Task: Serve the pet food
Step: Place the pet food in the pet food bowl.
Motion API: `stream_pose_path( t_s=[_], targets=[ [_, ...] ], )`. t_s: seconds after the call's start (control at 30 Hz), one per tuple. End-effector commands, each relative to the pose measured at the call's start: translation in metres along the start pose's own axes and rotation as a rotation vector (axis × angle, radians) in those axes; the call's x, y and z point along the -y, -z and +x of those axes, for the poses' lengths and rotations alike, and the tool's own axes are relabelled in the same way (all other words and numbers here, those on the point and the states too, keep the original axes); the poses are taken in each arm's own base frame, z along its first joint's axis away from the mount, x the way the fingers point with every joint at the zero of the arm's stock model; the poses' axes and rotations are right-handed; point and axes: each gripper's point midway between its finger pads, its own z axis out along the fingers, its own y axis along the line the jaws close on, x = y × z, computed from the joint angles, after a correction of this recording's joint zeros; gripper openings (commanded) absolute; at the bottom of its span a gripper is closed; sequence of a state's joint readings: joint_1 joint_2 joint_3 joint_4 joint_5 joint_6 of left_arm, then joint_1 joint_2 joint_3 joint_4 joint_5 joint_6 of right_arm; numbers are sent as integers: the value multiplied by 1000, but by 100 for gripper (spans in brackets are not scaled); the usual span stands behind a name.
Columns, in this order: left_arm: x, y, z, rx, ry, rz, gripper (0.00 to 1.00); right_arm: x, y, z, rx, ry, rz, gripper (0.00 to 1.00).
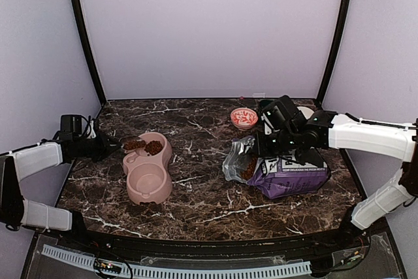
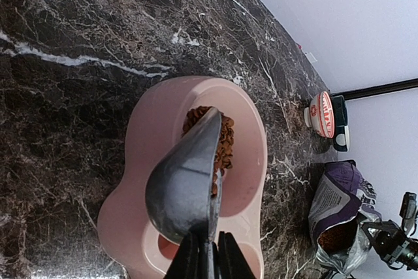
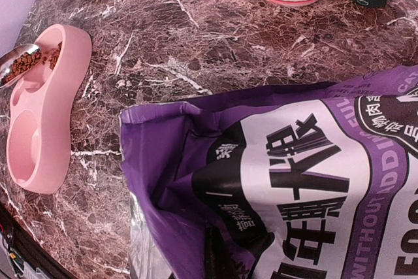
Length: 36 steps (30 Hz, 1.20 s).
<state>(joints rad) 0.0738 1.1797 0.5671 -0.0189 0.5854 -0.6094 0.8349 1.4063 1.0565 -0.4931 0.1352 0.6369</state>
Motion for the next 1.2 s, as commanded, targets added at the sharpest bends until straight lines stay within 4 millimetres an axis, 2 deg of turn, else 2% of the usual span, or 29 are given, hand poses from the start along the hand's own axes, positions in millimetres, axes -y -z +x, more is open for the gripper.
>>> stream_pose_path(
  t_s=[0.0,0.13,0.2,0.23,0.4,0.53,0.77,1.17],
  targets=[
    [2,5,-2,6,-39,-52,0,-12,5,-27,93,-6,-50,0],
    [5,2,0,-3,-48,-49,0,-23,9,-33,84,-5,-85,0],
    [5,1,1,-6,-49,-51,0,-27,6,-30,48,3,-94,0],
    [4,0,2,-9,-47,-52,0,-34,9,-37,48,2,-109,0],
    [2,-3,6,-25,-46,-55,0,-44,6,-33,-22,2,-134,0],
    [-3,-6,10,-37,-43,-70,0,-48,9,-36,-14,-27,-156,0],
    [-5,-13,11,-50,-42,-83,0,-56,18,-51,6,-91,-203,0],
    [-10,-17,18,-74,-57,-112,0,-68,15,-62,-9,-102,-249,0]
  ],
)
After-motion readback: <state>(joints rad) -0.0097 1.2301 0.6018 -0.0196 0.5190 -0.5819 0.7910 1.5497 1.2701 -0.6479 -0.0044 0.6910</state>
